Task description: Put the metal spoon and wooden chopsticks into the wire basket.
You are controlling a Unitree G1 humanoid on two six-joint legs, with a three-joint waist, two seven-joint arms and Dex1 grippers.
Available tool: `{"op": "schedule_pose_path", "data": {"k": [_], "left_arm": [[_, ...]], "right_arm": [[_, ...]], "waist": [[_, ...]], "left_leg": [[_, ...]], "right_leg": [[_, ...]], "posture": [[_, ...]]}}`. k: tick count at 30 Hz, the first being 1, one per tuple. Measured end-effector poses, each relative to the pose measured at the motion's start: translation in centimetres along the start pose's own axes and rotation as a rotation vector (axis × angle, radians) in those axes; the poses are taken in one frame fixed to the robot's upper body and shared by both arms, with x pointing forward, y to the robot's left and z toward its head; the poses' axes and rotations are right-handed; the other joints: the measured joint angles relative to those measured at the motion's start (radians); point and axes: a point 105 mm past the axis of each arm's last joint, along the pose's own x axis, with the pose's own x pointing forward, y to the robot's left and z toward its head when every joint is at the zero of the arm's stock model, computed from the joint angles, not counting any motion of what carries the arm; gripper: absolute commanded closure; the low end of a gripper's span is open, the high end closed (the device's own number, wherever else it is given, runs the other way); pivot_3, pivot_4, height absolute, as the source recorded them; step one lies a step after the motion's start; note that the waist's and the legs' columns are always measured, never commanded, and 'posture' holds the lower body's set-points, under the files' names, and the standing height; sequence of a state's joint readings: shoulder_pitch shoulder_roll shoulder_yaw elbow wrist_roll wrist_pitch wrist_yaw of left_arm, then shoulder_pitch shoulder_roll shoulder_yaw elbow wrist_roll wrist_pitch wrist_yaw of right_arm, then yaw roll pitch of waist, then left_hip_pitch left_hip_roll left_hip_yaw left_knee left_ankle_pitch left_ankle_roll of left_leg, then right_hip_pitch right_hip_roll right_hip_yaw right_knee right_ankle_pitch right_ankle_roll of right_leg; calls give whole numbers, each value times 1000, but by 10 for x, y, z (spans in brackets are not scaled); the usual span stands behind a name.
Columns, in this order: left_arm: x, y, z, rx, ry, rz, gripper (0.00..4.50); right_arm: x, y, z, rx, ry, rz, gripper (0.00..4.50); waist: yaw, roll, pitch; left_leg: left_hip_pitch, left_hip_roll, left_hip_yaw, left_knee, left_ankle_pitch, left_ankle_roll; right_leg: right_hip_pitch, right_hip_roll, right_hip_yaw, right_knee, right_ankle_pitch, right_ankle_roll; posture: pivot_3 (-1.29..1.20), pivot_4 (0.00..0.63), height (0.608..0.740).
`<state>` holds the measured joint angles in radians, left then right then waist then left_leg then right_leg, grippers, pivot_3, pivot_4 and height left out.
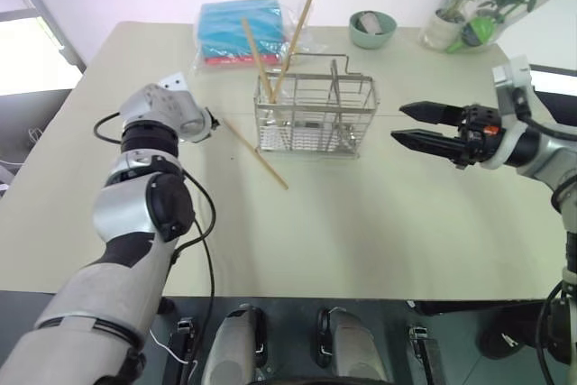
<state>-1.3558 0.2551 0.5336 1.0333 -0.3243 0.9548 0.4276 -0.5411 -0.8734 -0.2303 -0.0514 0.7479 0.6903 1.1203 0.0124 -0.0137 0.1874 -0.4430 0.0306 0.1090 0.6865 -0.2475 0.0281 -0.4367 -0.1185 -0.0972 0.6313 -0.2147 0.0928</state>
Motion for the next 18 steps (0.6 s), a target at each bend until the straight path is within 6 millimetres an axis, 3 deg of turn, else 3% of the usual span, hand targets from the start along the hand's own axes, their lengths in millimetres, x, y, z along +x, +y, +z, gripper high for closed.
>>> {"op": "schedule_pose_path", "data": {"k": [3, 6, 12, 18], "left_arm": [[-7, -22, 5, 7, -31, -37, 2344], [-5, -34, -2, 6, -30, -43, 2344], [13, -28, -27, -5, 15, 13, 2344], [19, -23, -28, -8, -10, 46, 2344]], "right_arm": [[0, 0, 0, 0, 2, 2, 1106], [0, 0, 0, 1, 3, 2, 1106], [-3, -1, 1, 5, 8, -13, 1106], [-6, -1, -3, 14, 14, -34, 1106]], "waist": [[0, 0, 0], [0, 0, 0], [0, 0, 0], [2, 0, 0]], "left_leg": [[0, 0, 0, 0, 0, 0], [0, 0, 1, 0, 0, 0], [0, 0, 1, -1, 0, 0], [0, 0, 1, 0, 0, 0]], "right_leg": [[0, 0, 0, 0, 0, 0], [0, 0, 0, 0, 0, 0], [-1, 0, 0, 0, 0, 0], [0, 0, 0, 0, 0, 0]], "posture": [[0, 150, 715], [0, 150, 715], [0, 150, 715], [0, 150, 715]]}}
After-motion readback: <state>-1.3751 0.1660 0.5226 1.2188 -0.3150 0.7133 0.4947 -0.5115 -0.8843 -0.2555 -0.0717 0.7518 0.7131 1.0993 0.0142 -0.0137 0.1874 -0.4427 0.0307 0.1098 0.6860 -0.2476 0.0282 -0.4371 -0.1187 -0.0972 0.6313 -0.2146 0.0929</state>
